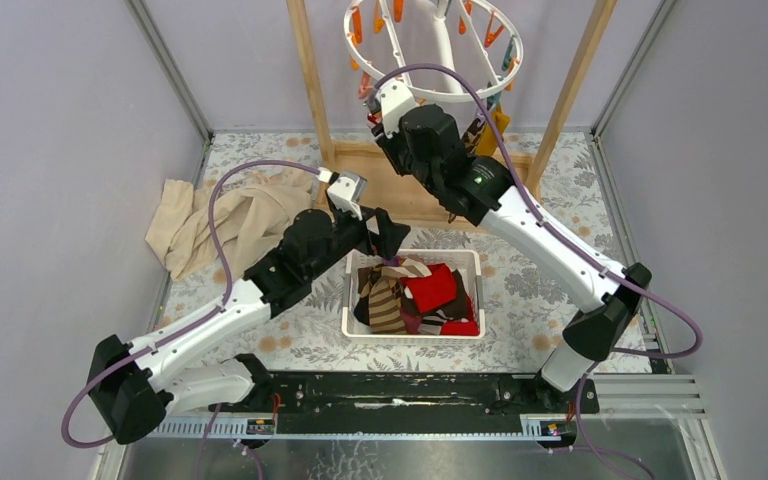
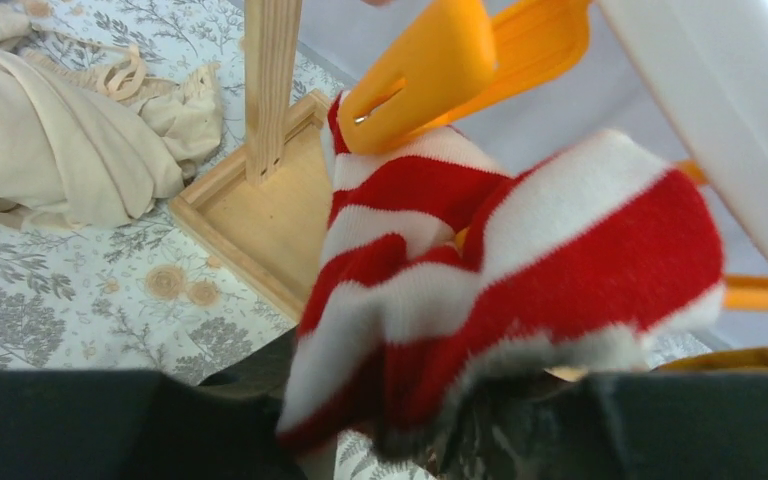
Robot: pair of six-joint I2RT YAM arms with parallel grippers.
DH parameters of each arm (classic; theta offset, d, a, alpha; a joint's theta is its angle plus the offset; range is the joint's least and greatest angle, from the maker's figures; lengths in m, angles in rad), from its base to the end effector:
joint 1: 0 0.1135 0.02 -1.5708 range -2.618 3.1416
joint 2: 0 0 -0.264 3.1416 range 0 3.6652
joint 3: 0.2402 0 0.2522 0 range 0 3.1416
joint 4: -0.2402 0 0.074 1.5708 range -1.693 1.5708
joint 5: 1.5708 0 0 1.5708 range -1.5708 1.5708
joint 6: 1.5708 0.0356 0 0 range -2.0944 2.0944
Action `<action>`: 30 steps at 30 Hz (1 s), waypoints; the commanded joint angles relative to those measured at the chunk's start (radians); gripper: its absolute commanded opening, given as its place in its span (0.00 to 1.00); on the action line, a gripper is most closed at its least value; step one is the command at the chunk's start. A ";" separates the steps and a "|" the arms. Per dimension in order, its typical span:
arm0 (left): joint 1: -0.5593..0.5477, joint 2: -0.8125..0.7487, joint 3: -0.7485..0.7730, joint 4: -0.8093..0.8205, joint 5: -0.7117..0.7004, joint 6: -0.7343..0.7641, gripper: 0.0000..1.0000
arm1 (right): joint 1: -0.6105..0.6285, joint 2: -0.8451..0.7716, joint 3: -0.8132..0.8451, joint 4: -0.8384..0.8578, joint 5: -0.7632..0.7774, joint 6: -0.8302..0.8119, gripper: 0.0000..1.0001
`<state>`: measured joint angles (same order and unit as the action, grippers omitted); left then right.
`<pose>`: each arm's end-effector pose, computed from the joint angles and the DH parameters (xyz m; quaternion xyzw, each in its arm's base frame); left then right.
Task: Remove the socks clipped to the hanger
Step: Remove the sock from the hanger.
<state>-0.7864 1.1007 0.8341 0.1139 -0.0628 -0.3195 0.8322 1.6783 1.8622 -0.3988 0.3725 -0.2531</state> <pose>0.1858 -0.1830 0.3255 0.1556 0.7428 -0.3215 0.5663 0.2674 0.2744 0.4569 -0.2958 0.7154 0.0378 0.6319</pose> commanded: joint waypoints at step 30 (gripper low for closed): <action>0.037 0.029 0.089 0.103 0.038 0.056 0.98 | -0.435 -0.396 -0.462 0.184 -0.619 0.355 0.55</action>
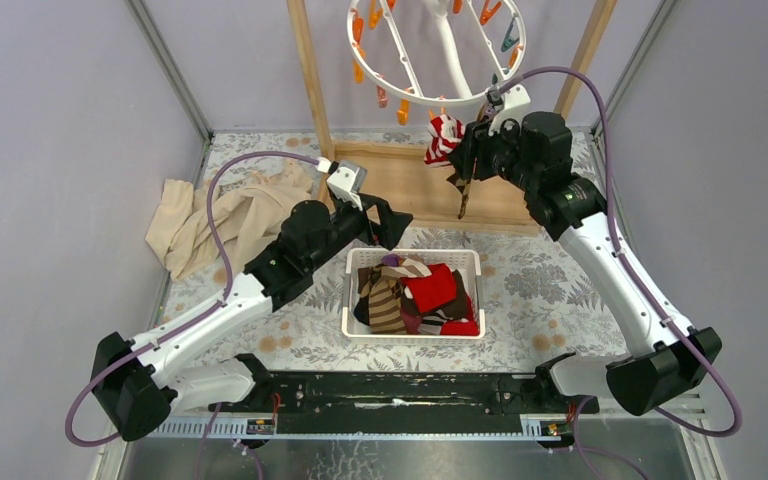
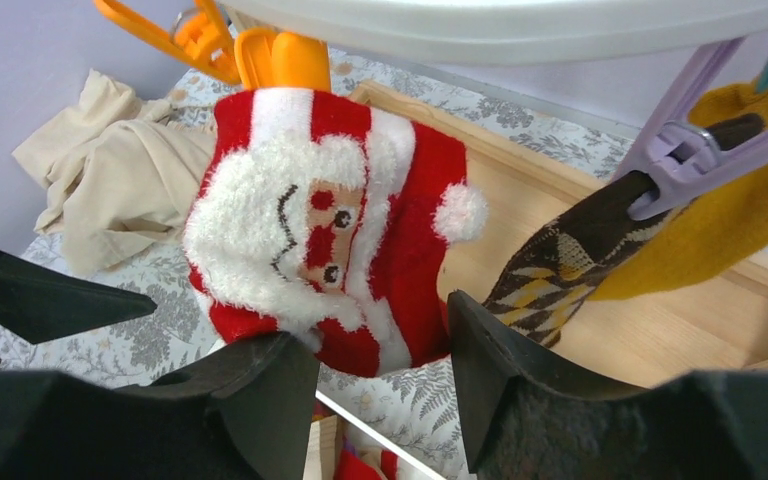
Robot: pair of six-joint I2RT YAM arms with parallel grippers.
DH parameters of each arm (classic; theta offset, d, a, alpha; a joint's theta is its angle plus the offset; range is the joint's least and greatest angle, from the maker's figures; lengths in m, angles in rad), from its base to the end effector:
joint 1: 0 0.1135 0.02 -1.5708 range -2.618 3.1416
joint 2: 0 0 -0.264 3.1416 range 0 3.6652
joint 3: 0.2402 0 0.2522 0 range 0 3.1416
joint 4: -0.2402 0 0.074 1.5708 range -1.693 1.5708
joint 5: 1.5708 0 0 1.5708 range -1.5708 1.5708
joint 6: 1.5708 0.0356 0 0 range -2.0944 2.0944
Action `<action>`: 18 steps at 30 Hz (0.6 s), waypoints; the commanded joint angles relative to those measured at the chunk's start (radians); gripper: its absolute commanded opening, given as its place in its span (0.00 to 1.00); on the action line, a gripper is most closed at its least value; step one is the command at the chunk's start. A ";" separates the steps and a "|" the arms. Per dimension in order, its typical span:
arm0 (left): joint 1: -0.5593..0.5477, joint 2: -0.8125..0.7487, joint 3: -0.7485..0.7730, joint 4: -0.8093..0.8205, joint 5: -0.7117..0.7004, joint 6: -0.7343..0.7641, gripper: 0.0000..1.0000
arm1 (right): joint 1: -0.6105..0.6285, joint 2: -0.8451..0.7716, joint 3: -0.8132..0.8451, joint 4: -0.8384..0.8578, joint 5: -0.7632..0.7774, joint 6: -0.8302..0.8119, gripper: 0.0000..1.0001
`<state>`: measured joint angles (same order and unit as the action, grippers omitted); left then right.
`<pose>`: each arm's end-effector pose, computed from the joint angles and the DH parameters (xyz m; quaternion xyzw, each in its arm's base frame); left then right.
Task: Remove the socks clipped to the hanger
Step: Remove the sock from the hanger.
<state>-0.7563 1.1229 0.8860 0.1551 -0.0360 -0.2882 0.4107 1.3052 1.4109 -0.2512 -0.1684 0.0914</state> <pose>0.1951 -0.1823 0.3433 0.1587 0.7181 -0.3265 0.5938 0.2689 0.1236 0.4379 -0.1741 0.7356 0.2235 0.6153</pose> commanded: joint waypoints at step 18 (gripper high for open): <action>0.009 0.008 0.043 0.041 0.004 0.035 0.98 | -0.055 -0.041 -0.097 0.091 -0.112 0.016 0.60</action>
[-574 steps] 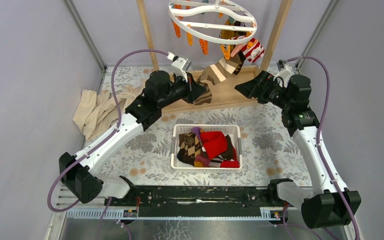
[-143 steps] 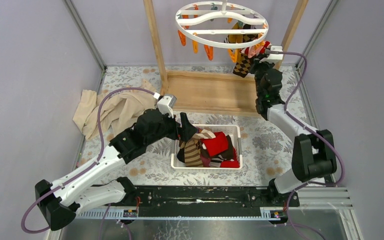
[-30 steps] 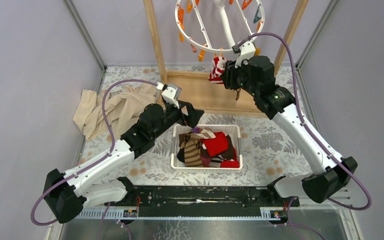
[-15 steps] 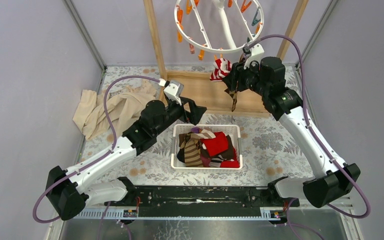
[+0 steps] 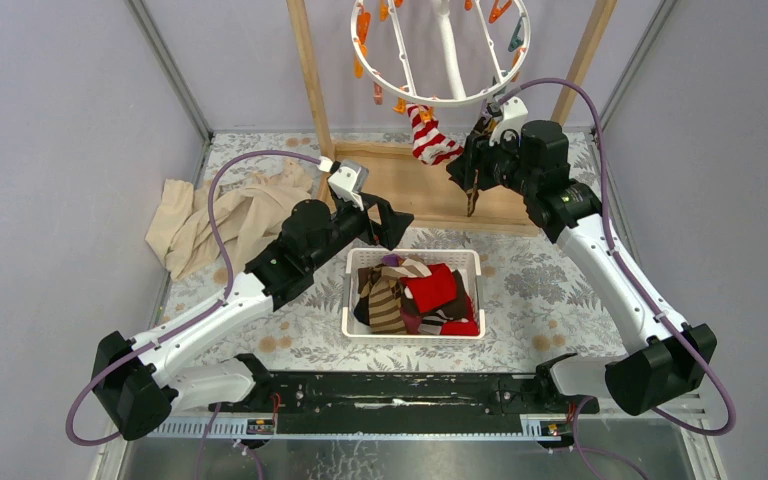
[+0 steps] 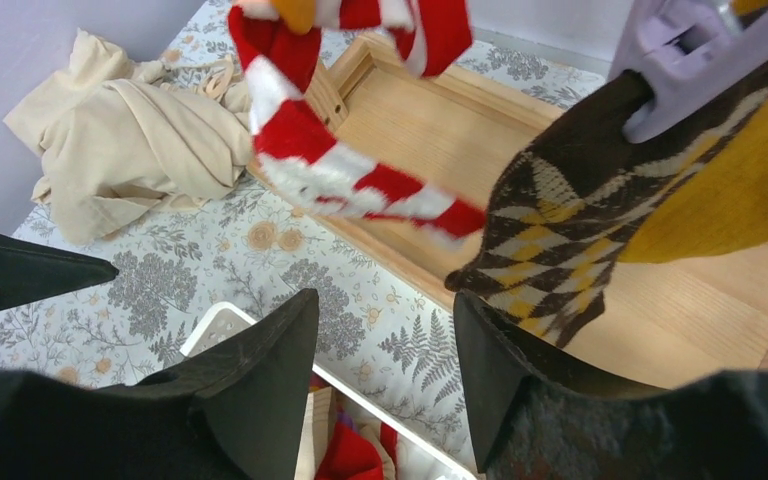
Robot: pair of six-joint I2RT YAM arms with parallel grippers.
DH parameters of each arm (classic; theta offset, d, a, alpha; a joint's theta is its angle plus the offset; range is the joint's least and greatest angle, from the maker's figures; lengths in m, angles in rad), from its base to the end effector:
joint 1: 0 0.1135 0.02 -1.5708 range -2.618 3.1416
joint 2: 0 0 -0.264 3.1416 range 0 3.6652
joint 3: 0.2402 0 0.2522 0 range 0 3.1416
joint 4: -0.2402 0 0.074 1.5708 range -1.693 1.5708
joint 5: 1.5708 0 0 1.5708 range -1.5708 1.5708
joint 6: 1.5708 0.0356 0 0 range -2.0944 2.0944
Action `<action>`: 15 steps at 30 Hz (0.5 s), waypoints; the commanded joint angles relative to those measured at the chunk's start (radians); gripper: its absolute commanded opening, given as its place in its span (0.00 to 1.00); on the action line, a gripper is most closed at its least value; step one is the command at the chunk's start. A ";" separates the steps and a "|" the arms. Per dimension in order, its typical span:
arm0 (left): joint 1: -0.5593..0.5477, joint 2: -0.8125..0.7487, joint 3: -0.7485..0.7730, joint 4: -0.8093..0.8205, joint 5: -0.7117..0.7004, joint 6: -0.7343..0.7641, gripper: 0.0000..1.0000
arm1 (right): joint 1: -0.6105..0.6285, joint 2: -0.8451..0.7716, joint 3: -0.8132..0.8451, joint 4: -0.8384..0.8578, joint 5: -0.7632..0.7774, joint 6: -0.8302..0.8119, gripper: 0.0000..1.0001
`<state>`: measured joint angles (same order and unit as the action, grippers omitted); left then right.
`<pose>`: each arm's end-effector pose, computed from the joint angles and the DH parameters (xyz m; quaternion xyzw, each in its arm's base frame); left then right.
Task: Remove the socks clipped to the hanger
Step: Remove the sock from the hanger.
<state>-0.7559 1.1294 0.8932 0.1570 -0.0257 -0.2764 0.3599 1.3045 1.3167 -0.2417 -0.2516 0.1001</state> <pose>0.1961 -0.1836 0.3445 0.1659 0.7155 -0.3267 0.5948 0.2780 0.1141 0.4065 -0.1780 0.7606 0.2363 0.5779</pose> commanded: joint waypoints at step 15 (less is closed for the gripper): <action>0.014 -0.006 0.034 0.029 0.005 0.023 0.98 | -0.004 0.001 -0.006 0.279 -0.193 0.025 0.64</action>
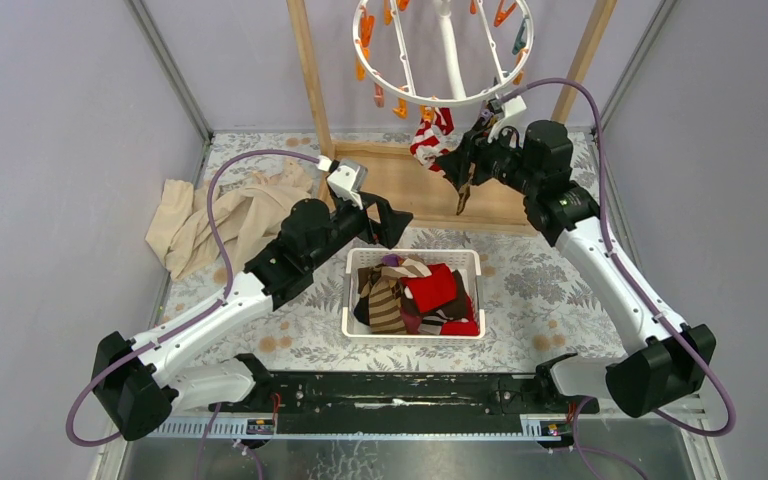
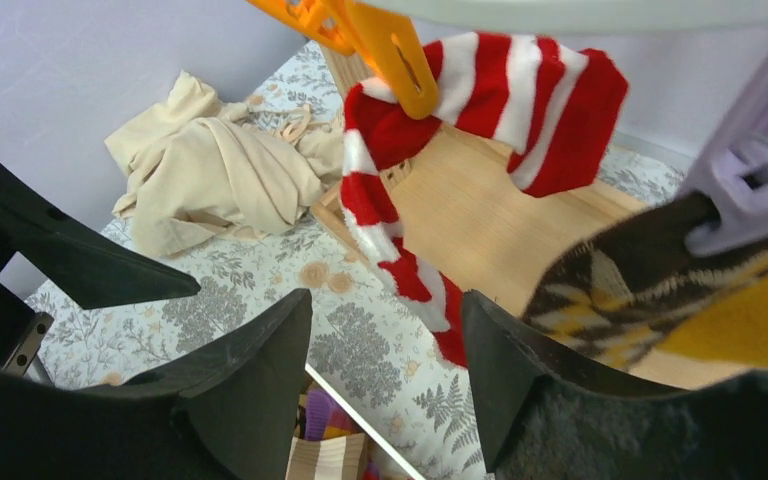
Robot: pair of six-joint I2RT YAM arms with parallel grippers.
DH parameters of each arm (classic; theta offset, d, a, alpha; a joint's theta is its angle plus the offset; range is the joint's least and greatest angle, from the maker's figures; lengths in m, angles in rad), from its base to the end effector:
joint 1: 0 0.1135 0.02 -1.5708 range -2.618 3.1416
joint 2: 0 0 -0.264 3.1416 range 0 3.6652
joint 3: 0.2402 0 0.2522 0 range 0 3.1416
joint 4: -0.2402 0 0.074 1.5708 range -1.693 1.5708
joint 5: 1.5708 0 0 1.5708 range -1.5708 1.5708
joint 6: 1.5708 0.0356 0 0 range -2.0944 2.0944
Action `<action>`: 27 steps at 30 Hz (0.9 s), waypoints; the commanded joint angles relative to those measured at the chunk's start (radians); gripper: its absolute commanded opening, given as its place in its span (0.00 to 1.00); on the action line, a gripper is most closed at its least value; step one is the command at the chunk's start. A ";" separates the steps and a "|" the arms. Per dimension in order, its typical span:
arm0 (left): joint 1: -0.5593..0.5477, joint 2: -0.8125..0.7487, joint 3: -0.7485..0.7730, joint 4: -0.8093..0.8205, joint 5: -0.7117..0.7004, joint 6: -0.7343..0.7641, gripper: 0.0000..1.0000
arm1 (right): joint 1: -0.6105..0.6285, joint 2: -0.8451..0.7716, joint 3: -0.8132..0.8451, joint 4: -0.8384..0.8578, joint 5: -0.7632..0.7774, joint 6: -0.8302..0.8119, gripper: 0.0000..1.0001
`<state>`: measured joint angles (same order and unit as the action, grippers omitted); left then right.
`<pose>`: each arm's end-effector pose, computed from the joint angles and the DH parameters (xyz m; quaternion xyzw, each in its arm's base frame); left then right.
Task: Remove the socks clipped to the hanger
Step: Remove the sock from the hanger.
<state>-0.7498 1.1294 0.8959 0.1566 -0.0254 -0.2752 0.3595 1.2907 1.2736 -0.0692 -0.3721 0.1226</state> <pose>0.1972 -0.1824 0.3455 0.1641 0.7152 -0.3250 0.5966 0.2760 0.1176 0.4138 -0.2097 0.7044 0.2910 0.6125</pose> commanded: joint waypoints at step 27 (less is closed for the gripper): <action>0.151 0.221 0.140 0.275 0.257 -0.019 0.98 | -0.003 -0.057 0.039 0.011 0.024 0.013 0.65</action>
<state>-0.6197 1.3178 1.0348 0.2592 0.1516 -0.2779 0.3595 1.2922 1.2865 -0.0322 -0.3866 0.1249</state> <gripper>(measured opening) 0.984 0.646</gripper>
